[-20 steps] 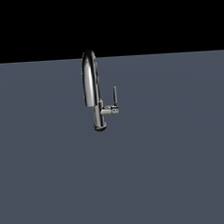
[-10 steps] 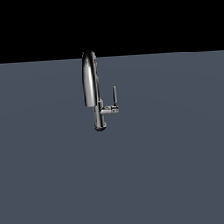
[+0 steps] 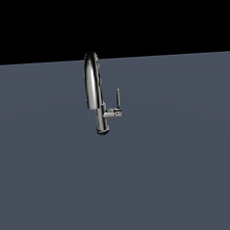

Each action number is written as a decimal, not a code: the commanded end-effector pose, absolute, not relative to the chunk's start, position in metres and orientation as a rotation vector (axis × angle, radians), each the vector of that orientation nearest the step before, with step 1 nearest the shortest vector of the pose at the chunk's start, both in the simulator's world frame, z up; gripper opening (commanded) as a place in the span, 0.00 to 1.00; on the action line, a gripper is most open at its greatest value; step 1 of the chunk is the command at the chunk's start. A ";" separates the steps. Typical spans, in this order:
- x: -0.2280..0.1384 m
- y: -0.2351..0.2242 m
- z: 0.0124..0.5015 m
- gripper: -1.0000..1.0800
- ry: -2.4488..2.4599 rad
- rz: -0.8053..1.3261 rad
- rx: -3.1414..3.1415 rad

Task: Turn on the faucet by rotating a designated handle.

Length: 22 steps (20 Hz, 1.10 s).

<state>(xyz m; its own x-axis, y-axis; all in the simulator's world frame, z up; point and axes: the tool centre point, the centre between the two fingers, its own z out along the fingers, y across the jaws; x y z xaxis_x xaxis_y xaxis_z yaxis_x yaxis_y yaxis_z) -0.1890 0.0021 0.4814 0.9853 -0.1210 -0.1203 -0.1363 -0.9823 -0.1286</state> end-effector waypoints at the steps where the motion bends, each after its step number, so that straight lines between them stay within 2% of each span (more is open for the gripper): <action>1: -0.175 0.002 0.477 0.00 0.244 0.220 -2.954; 22: -0.059 -0.006 0.416 0.00 0.628 0.629 -2.524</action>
<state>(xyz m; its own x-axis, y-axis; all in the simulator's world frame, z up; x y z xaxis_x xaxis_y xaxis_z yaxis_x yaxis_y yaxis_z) -0.0675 -0.0050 0.4220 0.8110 -0.3072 -0.4979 -0.4981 -0.8089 -0.3123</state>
